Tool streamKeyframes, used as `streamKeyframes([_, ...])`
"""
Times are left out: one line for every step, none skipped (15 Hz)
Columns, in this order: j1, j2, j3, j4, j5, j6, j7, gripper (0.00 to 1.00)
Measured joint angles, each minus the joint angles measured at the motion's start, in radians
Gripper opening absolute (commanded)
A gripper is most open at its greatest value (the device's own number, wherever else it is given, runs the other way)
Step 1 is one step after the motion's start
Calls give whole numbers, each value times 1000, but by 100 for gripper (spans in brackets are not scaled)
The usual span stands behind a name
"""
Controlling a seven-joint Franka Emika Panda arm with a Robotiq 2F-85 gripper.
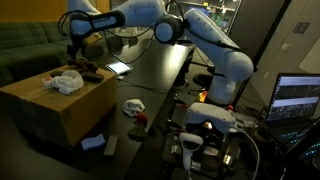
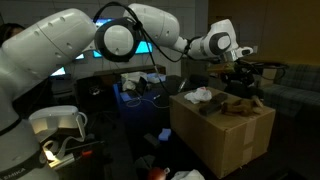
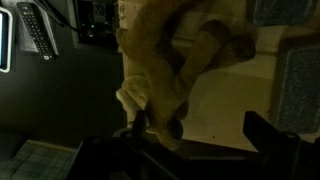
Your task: Pick up all the objects on the box and put them on table, then pick up the all the objects on the table and put them on the box
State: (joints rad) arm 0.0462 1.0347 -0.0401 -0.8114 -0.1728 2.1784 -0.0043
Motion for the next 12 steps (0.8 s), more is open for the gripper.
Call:
streamKeyframes([0,-12,7,-18,1,1,0,100])
streamKeyframes([0,-27,14,-42,1,3,0,100])
streamKeyframes([0,-46,22,-71,2,5,0,100])
streamKeyframes([0,-68,27,-108,6,8,0,100])
streamKeyframes([0,-92,32,-148,12,12,-1,100])
streamKeyframes([0,-117,36,-192,17,18,-4,100])
streamKeyframes([0,-141,38,-236,24,28,-6,100])
streamKeyframes([0,-166,41,-281,30,38,-10,100])
streamKeyframes([-1,-190,43,-327,36,49,-15,100])
streamKeyframes([-2,-214,46,-374,42,61,-21,100])
streamKeyframes([-3,-238,50,-421,46,74,-27,100])
streamKeyframes([-5,-261,54,-469,49,91,-32,100])
